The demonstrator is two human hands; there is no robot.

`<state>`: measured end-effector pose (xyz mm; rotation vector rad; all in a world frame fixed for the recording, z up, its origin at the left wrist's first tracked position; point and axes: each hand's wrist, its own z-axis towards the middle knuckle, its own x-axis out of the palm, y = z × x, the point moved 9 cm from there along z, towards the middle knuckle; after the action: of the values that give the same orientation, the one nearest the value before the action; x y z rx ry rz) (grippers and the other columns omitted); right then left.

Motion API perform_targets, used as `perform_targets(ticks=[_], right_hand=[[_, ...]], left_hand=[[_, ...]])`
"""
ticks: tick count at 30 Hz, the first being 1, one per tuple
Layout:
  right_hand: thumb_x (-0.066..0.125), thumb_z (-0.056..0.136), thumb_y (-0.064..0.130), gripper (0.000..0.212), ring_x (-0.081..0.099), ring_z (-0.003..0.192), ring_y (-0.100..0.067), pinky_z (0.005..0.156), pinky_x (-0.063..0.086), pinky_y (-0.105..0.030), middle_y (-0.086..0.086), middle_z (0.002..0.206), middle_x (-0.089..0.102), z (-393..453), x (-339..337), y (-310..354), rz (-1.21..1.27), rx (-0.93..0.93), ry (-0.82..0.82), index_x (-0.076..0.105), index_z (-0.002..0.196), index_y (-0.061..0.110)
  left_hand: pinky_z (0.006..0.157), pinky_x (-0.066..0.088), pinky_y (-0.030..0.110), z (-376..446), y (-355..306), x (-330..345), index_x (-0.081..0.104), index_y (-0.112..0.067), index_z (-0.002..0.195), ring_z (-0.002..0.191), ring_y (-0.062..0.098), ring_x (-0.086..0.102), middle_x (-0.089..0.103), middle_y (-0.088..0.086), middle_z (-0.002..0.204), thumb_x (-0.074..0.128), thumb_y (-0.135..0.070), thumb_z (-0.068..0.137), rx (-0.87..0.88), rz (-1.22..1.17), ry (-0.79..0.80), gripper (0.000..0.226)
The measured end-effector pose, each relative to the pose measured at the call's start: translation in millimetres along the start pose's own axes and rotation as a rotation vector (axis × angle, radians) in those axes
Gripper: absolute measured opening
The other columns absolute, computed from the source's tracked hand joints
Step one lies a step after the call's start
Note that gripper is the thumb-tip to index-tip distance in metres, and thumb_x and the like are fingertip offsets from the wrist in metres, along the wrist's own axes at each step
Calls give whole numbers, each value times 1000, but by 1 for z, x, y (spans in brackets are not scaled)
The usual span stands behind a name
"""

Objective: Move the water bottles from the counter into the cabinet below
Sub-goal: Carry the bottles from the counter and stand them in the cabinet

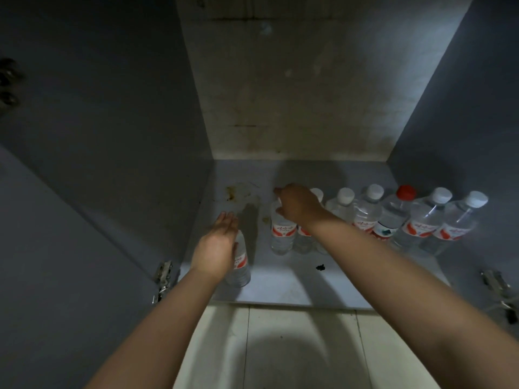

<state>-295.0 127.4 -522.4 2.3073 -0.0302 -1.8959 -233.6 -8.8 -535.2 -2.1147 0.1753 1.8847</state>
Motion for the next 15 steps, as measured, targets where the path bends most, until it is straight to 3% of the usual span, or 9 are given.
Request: perform_targets(ticks=[3,6,10,15], right_hand=[[45,98,17,52,42,132,-32,108,38,-36,-18,145,41,-4,3,-6,6,-54,-58,29,146,9],[37,101,17,48,34,140,-26,115,28,-31,-12,156,29,-7,8,-10,23,-88,-78,27,148,11],[35,102,18,50,29,144,-24,116,23,-27,-11,158,22,-9,10,-11,42,-98,-104,23,149,12],[35,101,16,48,34,140,-25,115,28,-29,-10,156,29,-7,6,-15,23,-104,-128,26,148,11]], left_hand=[[113,33,31,11,9,-4,21,-9,147,146,24,20,14,11,159,41,-11,99,-137,31,47,53],[106,41,35,25,20,-8,32,-7,141,134,31,41,34,18,147,46,-8,96,-253,40,99,47],[107,40,35,37,20,-11,39,-7,140,130,32,46,43,17,142,45,-8,96,-222,56,152,45],[109,39,33,50,-1,-10,41,-9,139,131,29,45,43,15,144,46,-11,96,-90,24,172,44]])
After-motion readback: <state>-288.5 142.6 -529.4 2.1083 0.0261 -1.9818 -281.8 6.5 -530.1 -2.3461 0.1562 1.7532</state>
